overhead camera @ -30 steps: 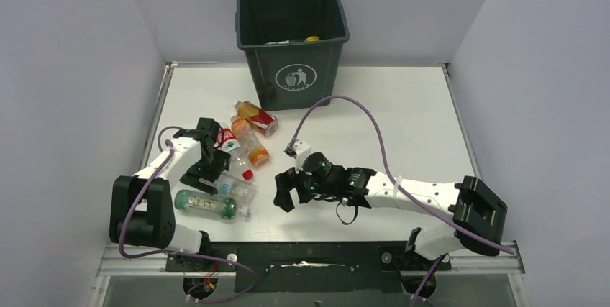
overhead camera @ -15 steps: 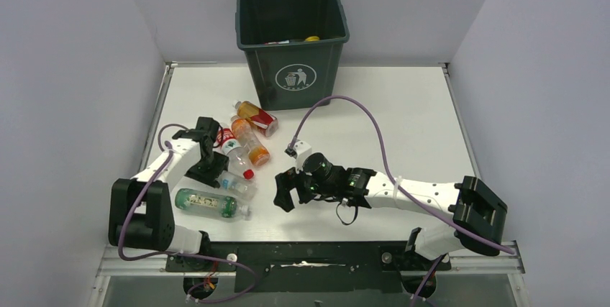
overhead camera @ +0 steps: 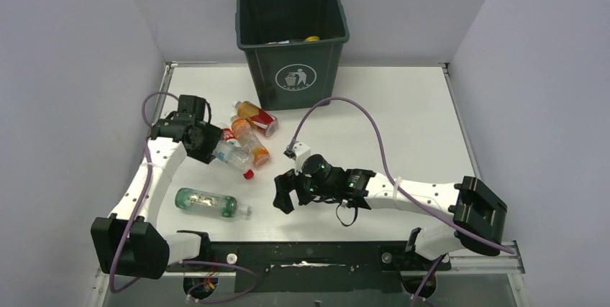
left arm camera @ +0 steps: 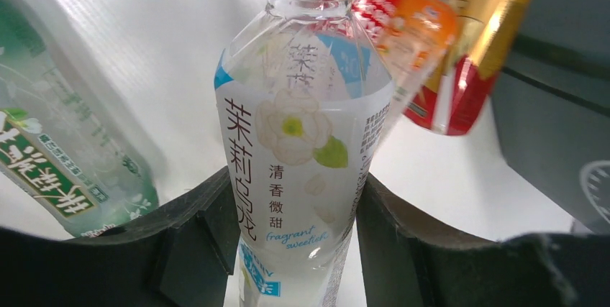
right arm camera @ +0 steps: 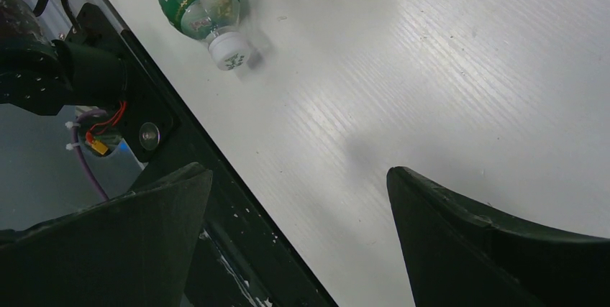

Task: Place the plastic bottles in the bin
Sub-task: Pick up the plastic bottle at the center of the board.

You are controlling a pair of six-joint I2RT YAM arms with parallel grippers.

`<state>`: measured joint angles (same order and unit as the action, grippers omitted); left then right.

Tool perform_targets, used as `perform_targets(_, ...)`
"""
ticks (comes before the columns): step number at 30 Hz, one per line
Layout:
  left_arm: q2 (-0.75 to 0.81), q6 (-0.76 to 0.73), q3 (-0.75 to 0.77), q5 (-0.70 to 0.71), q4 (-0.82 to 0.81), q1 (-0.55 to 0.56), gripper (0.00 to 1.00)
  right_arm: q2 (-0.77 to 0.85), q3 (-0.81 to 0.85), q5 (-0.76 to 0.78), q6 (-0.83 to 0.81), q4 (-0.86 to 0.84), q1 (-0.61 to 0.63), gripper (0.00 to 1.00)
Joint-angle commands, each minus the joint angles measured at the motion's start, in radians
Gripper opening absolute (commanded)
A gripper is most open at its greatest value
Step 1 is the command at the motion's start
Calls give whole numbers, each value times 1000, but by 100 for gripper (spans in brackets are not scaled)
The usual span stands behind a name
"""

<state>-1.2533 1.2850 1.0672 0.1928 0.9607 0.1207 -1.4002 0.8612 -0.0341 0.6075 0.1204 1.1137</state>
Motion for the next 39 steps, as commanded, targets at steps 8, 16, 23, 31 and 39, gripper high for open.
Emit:
perform_targets(8, -10, -78, 296, -86, -6, -6, 42, 37, 11, 23, 3, -26, 13, 99)
perform_targets(16, -74, -96, 460, -130, -110, -5, 42, 58, -11, 33, 19, -18, 19, 99)
perform_targets(23, -140, -109, 607, -160, -223, -4, 42, 66, -10, 49, 25, -4, 24, 99)
perform_targets(31, -234, -144, 789, -191, -400, -3, 42, 74, -20, 59, 38, 2, 33, 99)
perform_targets(39, -376, -219, 917, -230, -621, -3, 44, 79, -21, 72, 44, 9, 41, 99)
